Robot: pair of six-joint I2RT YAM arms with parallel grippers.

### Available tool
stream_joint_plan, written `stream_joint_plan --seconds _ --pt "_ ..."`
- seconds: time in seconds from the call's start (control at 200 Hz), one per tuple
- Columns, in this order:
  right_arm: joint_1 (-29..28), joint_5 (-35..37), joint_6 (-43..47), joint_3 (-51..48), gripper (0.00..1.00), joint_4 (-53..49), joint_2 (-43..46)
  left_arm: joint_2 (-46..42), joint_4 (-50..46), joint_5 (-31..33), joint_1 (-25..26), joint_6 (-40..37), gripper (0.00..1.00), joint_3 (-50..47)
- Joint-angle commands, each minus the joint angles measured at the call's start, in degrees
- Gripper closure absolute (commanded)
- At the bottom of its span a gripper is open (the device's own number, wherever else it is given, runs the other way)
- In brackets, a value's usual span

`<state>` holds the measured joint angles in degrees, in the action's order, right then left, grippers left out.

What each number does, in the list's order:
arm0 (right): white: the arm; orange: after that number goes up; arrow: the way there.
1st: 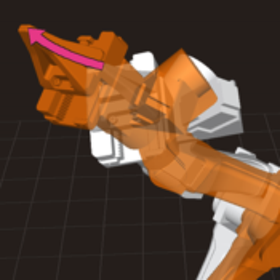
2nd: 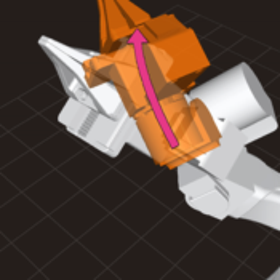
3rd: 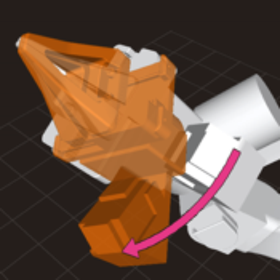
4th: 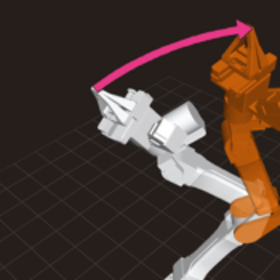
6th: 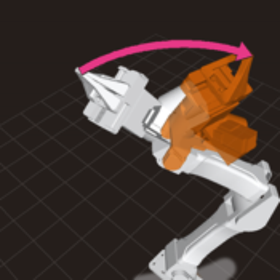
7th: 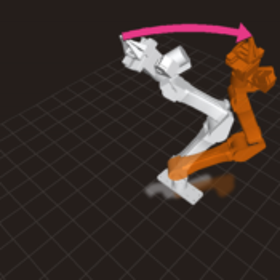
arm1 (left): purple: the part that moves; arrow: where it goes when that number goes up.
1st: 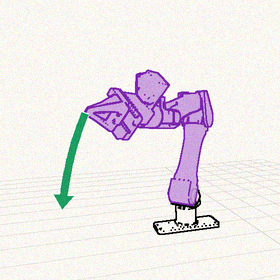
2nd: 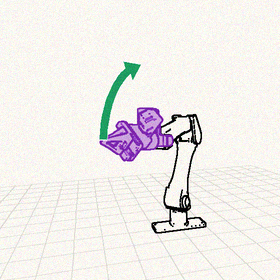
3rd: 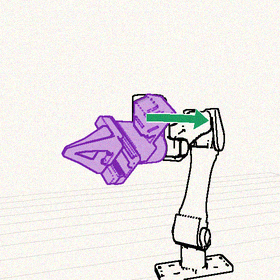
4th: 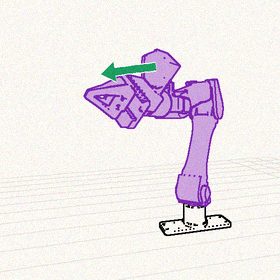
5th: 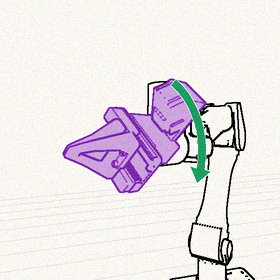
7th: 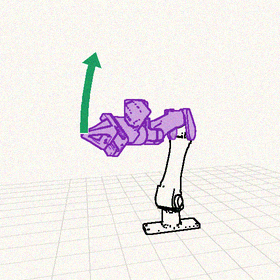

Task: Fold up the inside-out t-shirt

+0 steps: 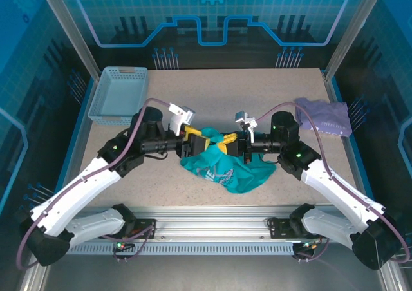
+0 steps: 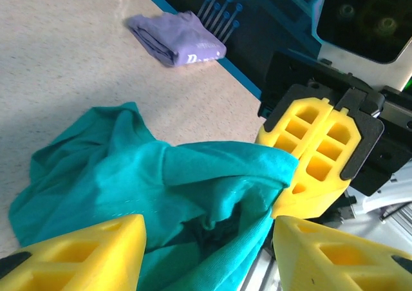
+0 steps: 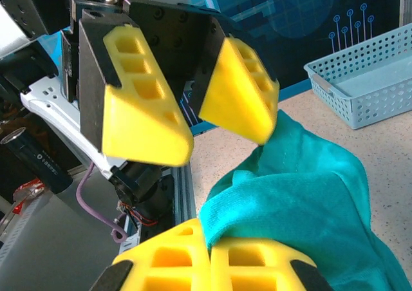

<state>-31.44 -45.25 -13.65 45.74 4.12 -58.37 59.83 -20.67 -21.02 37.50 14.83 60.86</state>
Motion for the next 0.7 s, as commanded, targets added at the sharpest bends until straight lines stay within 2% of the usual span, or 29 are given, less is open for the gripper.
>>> stream_joint_plan --seconds 0.0,0.125,0.23,0.4,0.49,0.525,0.565,0.64,0.695 --pt "0.5 -1.2 1.9 0.0 1.00 -0.6 0.4 1.9 1.2 -4.5 0.6 -1.9 0.44 3.1" --pt "0.5 -0.9 2.3 -0.1 1.00 -1.1 0.8 4.2 0.3 -6.0 0.6 -2.4 0.47 4.1" --pt "0.5 -0.7 2.5 -0.2 1.00 -1.3 1.0 5.8 0.7 -7.9 0.6 -1.7 0.54 4.4" --pt "0.5 0.0 2.7 -0.3 1.00 -1.7 1.5 7.0 0.0 -8.6 0.6 -1.4 0.78 5.0" --pt "0.5 1.1 2.9 -0.3 1.00 -2.4 1.8 6.6 0.1 -8.6 0.6 -1.1 1.00 5.1" --pt "0.6 1.8 3.0 -0.2 1.00 -3.2 1.8 6.3 0.1 -8.1 0.6 -0.8 1.00 5.2" --pt "0.5 3.9 3.4 0.3 1.00 -5.2 1.9 6.0 0.1 -7.4 0.6 0.0 1.00 5.5" --pt "-0.2 12.5 5.7 2.4 0.82 -12.8 1.8 4.8 1.3 -6.5 0.5 2.6 1.00 5.8" --pt "-1.9 21.9 7.0 4.0 0.76 -18.6 1.4 4.0 3.0 -6.8 0.5 4.6 1.00 5.6"
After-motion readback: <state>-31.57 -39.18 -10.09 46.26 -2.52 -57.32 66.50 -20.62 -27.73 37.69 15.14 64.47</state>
